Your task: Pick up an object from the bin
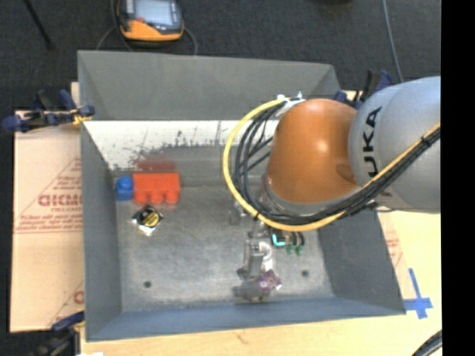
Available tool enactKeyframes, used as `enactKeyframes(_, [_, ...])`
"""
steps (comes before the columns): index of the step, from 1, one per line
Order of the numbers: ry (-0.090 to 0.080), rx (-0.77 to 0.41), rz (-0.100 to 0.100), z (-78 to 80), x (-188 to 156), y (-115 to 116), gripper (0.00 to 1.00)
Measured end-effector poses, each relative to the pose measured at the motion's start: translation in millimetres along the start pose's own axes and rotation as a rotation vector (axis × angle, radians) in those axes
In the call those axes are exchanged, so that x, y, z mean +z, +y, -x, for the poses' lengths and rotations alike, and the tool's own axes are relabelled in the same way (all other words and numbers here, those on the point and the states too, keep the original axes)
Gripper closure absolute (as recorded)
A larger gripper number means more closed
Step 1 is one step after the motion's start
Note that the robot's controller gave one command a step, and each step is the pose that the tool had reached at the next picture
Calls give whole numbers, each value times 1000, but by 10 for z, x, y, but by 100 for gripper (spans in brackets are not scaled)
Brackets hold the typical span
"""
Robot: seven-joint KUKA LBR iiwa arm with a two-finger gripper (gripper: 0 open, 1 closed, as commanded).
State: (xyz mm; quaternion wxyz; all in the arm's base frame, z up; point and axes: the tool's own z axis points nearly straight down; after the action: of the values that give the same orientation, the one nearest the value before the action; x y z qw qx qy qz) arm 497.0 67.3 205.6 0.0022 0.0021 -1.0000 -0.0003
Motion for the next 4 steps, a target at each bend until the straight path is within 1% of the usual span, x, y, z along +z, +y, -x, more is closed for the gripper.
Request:
enactKeyframes(1, [-1,-746,-2,-225,905,-206,0])
enactKeyframes(2, [-1,-1080,-2,-209,1251,-296,0])
enactKeyframes(3, [-2,-1076,-2,-204,1242,-290,100])
enactKeyframes(4, [-2,-1075,-1,-204,1241,-288,100])
